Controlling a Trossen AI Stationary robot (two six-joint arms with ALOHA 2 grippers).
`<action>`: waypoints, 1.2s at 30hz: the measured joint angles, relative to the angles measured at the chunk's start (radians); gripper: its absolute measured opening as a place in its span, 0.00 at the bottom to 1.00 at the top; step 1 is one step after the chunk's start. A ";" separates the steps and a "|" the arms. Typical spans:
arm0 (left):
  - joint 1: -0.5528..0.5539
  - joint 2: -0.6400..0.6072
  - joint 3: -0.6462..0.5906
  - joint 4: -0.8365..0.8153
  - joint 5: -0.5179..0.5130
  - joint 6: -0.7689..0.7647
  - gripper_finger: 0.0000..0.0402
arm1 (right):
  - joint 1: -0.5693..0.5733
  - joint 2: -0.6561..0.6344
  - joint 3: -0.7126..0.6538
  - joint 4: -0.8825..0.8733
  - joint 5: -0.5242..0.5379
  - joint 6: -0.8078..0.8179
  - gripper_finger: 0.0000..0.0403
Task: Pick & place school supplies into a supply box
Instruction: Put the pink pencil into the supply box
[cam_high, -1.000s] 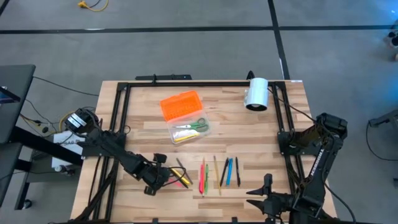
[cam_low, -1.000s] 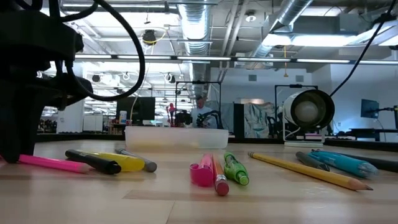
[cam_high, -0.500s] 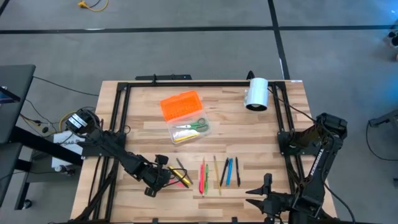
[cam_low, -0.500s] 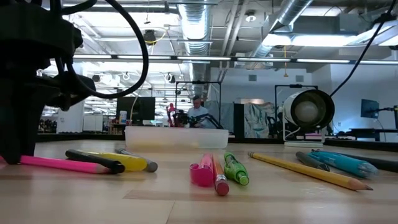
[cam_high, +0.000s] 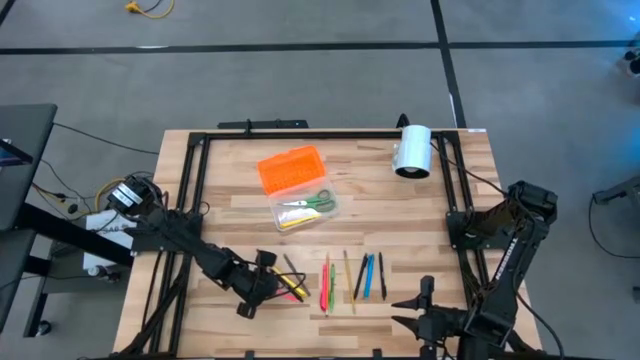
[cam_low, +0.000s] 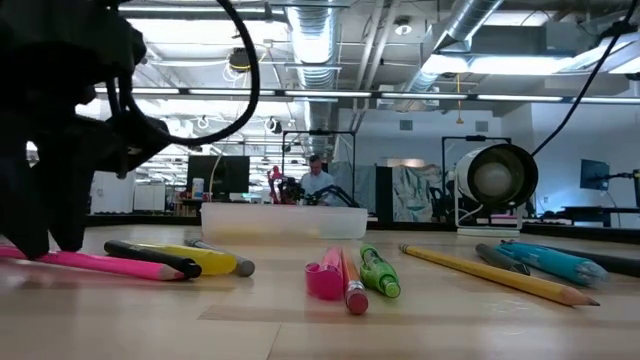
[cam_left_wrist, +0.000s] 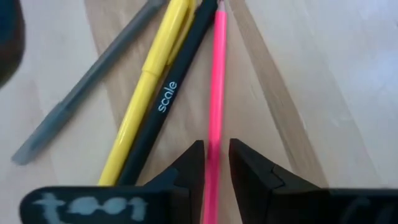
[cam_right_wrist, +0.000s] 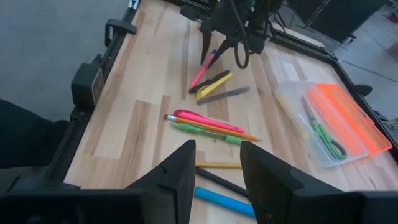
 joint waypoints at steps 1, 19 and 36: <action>0.006 0.012 0.000 0.012 0.016 0.000 0.16 | 0.000 0.000 0.000 0.000 0.000 0.000 0.30; 0.037 0.082 0.029 -0.063 0.060 -0.014 0.03 | 0.000 0.000 0.000 -0.003 -0.001 0.000 0.30; -0.044 0.098 0.170 -0.300 -0.068 0.030 0.01 | 0.000 0.000 0.000 -0.003 -0.001 0.000 0.30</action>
